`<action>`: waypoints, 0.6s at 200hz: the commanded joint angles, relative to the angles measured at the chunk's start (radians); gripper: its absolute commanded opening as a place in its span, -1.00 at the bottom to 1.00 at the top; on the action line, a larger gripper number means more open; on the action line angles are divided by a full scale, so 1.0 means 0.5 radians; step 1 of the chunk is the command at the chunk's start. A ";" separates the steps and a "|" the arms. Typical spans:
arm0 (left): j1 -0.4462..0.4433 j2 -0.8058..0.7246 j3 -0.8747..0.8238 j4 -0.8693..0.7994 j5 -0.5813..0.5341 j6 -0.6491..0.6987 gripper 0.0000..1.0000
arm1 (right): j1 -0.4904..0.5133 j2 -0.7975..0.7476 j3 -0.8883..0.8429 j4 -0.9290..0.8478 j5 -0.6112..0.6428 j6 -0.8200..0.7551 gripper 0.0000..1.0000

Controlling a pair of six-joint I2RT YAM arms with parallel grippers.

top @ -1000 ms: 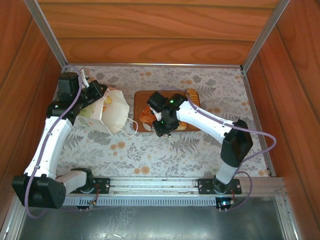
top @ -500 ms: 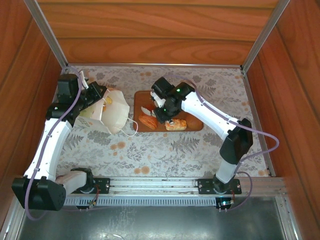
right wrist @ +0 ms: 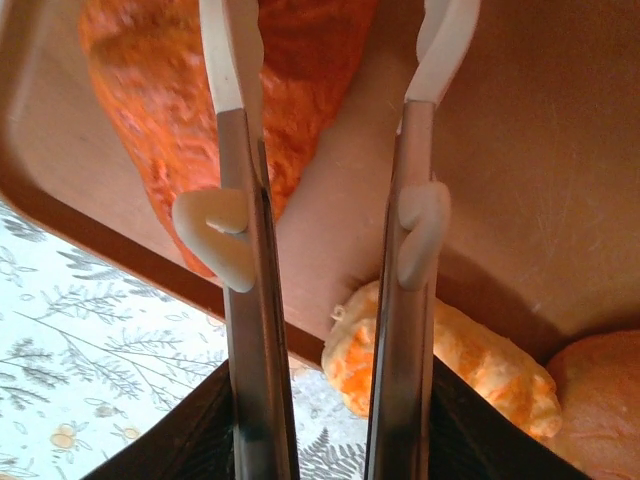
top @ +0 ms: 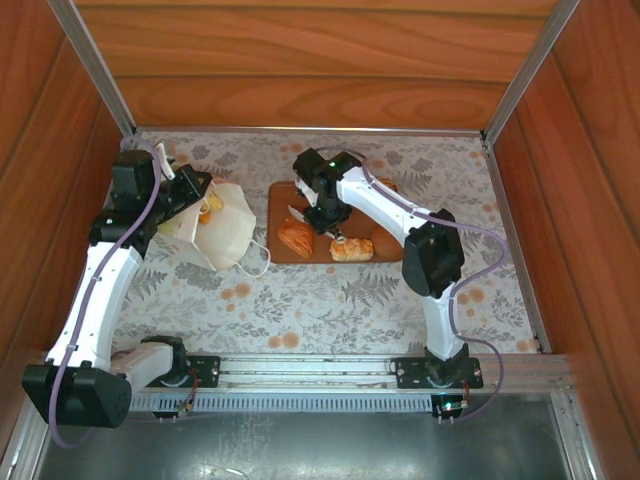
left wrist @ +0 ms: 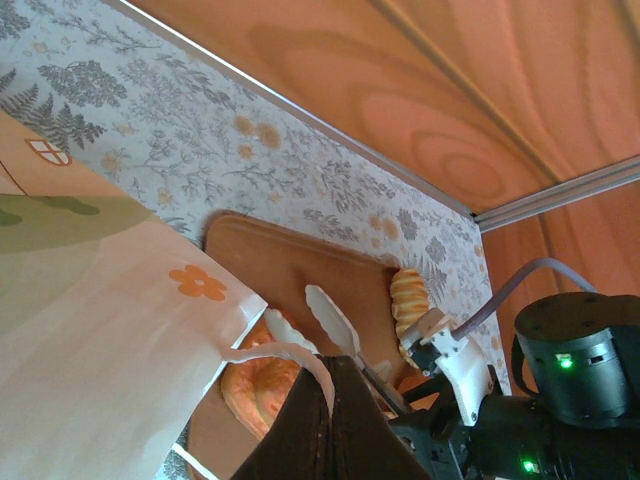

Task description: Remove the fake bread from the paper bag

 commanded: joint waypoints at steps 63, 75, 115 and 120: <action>0.018 -0.001 -0.013 0.020 0.027 0.020 -1.00 | -0.095 -0.280 -0.118 -0.119 0.127 0.074 -0.15; 0.018 0.000 -0.013 0.021 0.029 0.020 -1.00 | -0.101 -0.315 -0.095 -0.147 0.119 0.028 -0.14; 0.021 -0.019 -0.023 0.021 0.022 0.034 -1.00 | -0.101 -0.646 -0.367 0.055 0.022 -0.510 -0.08; 0.025 -0.018 -0.024 0.021 0.019 0.033 -1.00 | -0.099 -0.695 -0.435 0.086 -0.014 -0.600 -0.07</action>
